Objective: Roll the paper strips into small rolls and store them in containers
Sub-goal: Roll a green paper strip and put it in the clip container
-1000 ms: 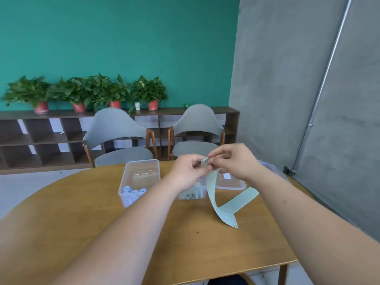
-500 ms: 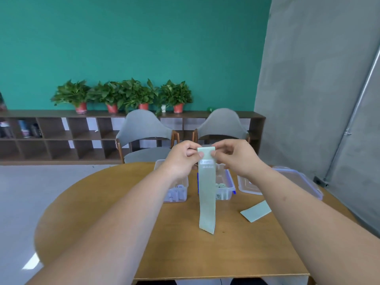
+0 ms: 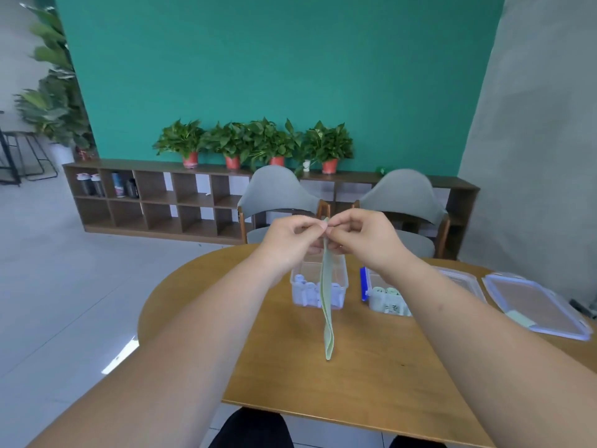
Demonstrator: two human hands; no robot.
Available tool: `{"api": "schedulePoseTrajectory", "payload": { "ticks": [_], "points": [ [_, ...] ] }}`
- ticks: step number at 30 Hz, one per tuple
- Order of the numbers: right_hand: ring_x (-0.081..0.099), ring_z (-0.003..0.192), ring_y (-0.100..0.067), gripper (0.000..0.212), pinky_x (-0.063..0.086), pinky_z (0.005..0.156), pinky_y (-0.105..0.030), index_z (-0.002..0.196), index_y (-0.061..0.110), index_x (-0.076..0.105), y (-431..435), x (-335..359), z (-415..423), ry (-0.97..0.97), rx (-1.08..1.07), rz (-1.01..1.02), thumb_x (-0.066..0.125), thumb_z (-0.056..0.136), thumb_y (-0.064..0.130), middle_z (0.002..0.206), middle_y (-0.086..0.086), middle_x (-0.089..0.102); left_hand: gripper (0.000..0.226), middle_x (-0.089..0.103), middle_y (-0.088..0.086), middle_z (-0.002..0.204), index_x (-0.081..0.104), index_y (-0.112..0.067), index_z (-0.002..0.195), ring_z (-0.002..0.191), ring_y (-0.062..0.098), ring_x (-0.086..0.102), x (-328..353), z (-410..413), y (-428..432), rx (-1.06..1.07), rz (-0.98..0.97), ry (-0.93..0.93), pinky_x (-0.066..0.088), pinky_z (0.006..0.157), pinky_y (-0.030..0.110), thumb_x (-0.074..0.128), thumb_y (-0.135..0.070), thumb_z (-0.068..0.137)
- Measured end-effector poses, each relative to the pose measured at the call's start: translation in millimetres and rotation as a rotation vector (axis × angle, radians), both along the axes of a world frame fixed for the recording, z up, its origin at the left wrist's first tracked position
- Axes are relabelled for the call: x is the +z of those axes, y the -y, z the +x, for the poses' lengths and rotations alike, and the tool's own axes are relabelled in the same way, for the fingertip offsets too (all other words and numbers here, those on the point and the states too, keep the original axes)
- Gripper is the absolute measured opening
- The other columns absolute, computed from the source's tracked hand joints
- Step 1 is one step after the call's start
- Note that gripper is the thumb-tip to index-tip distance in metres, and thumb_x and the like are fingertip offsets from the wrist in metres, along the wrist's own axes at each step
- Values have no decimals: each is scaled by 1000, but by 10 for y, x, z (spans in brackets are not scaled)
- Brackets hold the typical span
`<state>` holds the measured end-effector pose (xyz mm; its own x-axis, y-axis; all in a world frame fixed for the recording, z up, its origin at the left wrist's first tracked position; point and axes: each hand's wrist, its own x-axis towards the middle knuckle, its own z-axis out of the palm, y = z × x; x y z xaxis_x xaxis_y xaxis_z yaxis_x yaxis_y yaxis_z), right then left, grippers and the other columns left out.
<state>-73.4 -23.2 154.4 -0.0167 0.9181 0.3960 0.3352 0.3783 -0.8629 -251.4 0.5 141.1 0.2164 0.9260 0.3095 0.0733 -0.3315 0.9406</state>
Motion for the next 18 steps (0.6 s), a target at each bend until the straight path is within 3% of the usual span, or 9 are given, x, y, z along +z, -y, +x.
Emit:
{"api": "schedulePoseTrajectory", "payload": {
  "ticks": [2, 4, 8, 10, 12, 15, 18],
  "points": [
    [77, 83, -29, 10, 65, 78, -39, 102, 11, 79, -10, 4, -110, 17, 51, 34, 77, 94, 18, 85, -14, 77, 22, 80, 4, 108, 79, -14, 113, 98, 20, 78, -5, -141, 15, -28, -19, 42, 63, 89, 33, 67, -30, 103],
    [76, 83, -25, 8, 65, 77, -41, 100, 21, 81, -77, -6, -182, 77, 41, 86, 78, 93, 20, 86, -4, 78, 20, 80, 5, 111, 77, -11, 118, 104, 23, 77, -30, -303, -4, -30, -7, 68, 62, 93, 38, 67, -21, 103],
    [65, 73, -9, 23, 61, 77, -35, 104, 35, 77, -247, -46, -338, 143, -41, 160, 85, 84, 27, 94, 11, 73, 20, 79, 11, 113, 75, -5, 120, 104, 28, 75, -39, -577, -74, -27, -36, 123, 61, 91, 40, 67, -12, 102],
    [63, 69, -6, 27, 55, 66, -23, 114, 31, 74, -262, -41, -446, 63, 11, 92, 82, 88, 27, 99, 7, 75, 21, 78, 14, 112, 74, -3, 120, 96, 25, 74, -1, -668, -81, -46, -68, 185, 58, 80, 33, 68, -11, 101],
    [59, 64, -9, 17, 46, 56, -15, 110, 22, 77, -264, -29, -544, -4, 108, 19, 78, 93, 22, 88, 1, 77, 20, 79, 14, 108, 75, -3, 118, 89, 23, 71, 15, -765, -96, -16, -90, 219, 55, 73, 28, 71, -11, 100],
    [55, 59, -13, 10, 44, 53, -16, 102, 16, 79, -365, -85, -665, -34, 153, -5, 79, 93, 17, 78, -1, 76, 21, 81, 9, 102, 75, -7, 113, 84, 22, 73, -16, -914, -135, 124, -95, 123, 52, 66, 29, 78, -16, 94],
    [65, 57, -19, 10, 49, 54, -23, 99, 11, 76, -533, -216, -808, 44, 131, -44, 80, 92, 16, 83, -5, 78, 15, 81, 6, 95, 76, -9, 105, 68, 24, 75, -89, -1024, -215, 272, -65, -60, 48, 52, 22, 79, -16, 93]
  ]
}}
